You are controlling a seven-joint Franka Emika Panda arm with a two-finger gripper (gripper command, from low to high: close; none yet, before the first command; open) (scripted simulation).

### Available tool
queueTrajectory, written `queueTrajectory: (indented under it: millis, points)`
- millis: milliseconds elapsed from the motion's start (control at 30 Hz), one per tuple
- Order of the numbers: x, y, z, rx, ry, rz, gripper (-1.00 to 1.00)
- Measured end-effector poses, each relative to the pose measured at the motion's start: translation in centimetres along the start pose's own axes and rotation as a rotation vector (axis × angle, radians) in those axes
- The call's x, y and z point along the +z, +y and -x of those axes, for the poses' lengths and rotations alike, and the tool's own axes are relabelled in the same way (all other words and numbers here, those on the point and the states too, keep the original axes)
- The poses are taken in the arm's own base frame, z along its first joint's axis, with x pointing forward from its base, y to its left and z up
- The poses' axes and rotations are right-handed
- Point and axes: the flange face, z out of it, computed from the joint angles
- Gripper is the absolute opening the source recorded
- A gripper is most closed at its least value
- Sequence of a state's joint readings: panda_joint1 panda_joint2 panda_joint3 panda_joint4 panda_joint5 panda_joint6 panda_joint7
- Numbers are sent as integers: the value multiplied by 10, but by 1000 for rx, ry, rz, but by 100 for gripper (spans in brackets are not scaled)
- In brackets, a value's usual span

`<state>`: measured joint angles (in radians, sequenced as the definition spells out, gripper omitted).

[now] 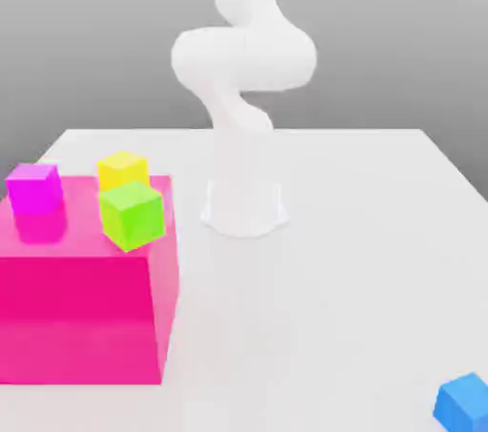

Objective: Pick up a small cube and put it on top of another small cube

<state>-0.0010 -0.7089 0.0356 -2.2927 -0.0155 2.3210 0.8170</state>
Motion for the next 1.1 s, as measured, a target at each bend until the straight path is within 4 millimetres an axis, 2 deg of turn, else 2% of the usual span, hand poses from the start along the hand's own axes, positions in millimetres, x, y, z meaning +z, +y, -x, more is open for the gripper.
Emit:
queueTrajectory:
  millis: [167, 300, 433, 567, 667, 800, 1000, 1100]
  points:
    - [86, -28, 27, -64, -80, 96, 0]
    - [152, -43, 59, -116, -148, 162, 0]
    - [215, -52, 98, -170, -222, 219, 0]
    - [273, -55, 148, -227, -303, 267, 0]
    - [313, -54, 191, -272, -367, 296, 0]
    - [361, -42, 245, -312, -454, 338, 0]
    - [417, -17, 339, -372, -598, 385, 0]
    - [447, 0, 371, -380, -626, 391, 0]
